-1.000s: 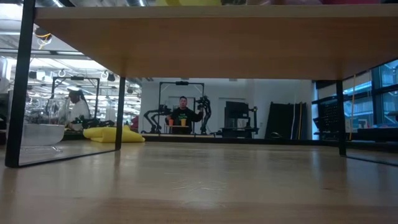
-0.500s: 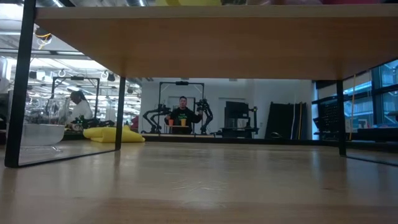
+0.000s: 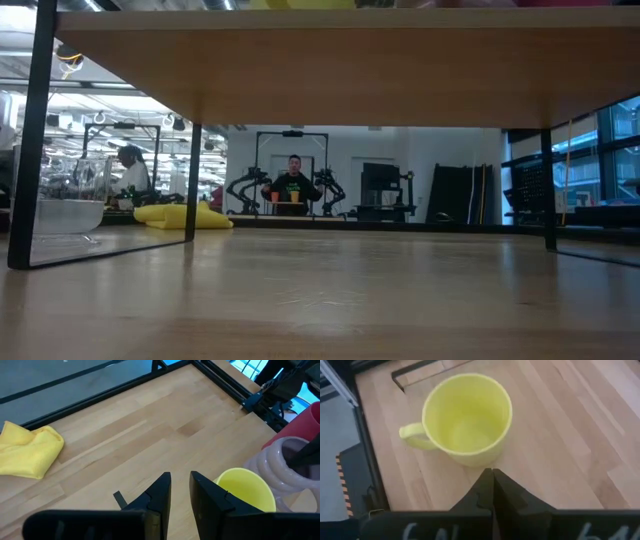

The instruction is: Stack small to large cups/mugs on shelf

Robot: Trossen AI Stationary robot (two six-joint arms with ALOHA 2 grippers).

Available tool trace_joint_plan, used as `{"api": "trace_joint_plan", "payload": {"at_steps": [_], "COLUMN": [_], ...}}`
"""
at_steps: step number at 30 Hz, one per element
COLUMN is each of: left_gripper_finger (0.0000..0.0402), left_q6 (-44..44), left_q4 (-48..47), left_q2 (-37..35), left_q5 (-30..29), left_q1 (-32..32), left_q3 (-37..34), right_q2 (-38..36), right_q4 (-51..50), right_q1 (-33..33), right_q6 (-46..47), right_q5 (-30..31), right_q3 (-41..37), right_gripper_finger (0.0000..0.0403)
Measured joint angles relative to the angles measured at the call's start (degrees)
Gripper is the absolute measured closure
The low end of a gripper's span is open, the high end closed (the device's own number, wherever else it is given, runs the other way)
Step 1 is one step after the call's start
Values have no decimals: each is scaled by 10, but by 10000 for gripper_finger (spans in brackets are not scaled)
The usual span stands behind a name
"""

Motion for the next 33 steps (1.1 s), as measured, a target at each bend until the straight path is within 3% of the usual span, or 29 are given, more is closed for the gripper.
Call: {"api": "trace_joint_plan", "payload": {"at_steps": [19, 27, 33], "left_gripper_finger": [336, 336, 336], "left_q6": [4, 5, 5], "left_q4": [0, 0, 0], "left_q2": [0, 0, 0], "left_q5": [0, 0, 0], "left_q1": [0, 0, 0], "left_q3": [0, 0, 0], "right_q2": [0, 2, 2], "right_q4": [-82, -26, 28], "right_q1": [-3, -3, -13], "right_q6": [3, -33, -64], "right_q5": [-13, 24, 20], "right_q3": [2, 0, 4], "right_gripper_finger": [398, 399, 400]}}
